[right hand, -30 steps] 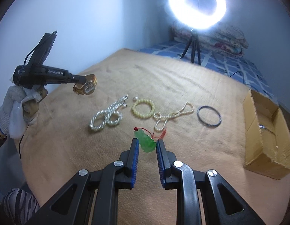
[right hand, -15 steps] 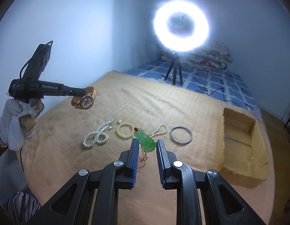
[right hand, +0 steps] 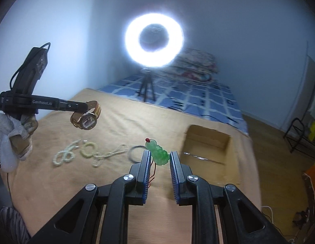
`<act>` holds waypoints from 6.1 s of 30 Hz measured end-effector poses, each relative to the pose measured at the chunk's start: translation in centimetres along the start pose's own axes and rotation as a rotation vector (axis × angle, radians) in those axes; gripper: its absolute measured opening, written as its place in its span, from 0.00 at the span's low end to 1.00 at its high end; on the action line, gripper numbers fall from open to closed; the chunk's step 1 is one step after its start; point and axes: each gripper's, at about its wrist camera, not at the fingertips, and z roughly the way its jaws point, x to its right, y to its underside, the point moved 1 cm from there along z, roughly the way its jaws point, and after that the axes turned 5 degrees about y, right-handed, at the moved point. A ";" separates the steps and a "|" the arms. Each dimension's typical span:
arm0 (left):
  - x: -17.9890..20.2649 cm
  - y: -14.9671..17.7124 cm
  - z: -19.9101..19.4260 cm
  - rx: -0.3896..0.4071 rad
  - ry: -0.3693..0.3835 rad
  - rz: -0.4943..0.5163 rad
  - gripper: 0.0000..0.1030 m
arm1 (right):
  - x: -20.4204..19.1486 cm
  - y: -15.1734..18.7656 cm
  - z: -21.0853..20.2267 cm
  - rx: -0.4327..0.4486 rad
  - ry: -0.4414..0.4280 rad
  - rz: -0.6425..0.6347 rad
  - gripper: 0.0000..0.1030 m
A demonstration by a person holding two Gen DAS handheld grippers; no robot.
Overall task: Organize jewelry
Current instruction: 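Carry the watch in the left tool and pendant in the right tool over the box, then open the left tool to drop the watch while the right tool releases the pendant into the box, then withdraw both open tools from the box back toward the pearl necklaces, then grasp the twisted white pearl necklace with the left tool while the right tool grasps the cream pearl strand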
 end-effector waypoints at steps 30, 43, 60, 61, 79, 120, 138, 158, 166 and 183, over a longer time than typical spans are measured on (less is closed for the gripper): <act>9.4 0.1 24.2 -0.258 -0.086 0.116 0.08 | 11.1 5.9 12.6 -0.237 0.117 0.110 0.17; 9.5 1.1 26.7 -0.302 -0.154 0.161 0.08 | 11.2 7.4 13.7 -0.298 0.116 0.113 0.18; 9.8 0.6 24.5 -0.286 -0.131 0.132 0.13 | 11.2 6.7 11.8 -0.266 0.152 0.125 0.48; 9.8 0.5 24.0 -0.279 -0.129 0.134 0.13 | 11.2 6.6 11.6 -0.263 0.153 0.127 0.50; 6.4 -2.8 8.8 -0.119 -0.122 0.091 0.13 | 6.7 2.5 4.5 -0.143 0.106 0.125 0.56; -18.8 13.1 -10.6 -0.163 -0.148 -0.360 0.14 | -10.8 0.9 12.1 -0.334 -0.270 0.241 0.63; -19.4 13.3 -4.0 -0.234 -0.126 -0.393 0.43 | -12.3 2.7 19.4 -0.477 -0.319 0.436 0.62; -16.4 13.5 0.1 -0.279 -0.373 -0.081 0.52 | -12.2 3.7 24.4 -0.537 -0.322 0.624 0.61; -16.4 13.7 0.2 -0.260 -0.430 -0.031 0.22 | -14.5 2.4 25.0 -0.538 -0.216 0.484 0.52; -18.3 13.7 -2.8 -0.192 -0.333 -0.179 0.07 | -16.6 2.2 24.0 -0.524 -0.137 0.241 0.08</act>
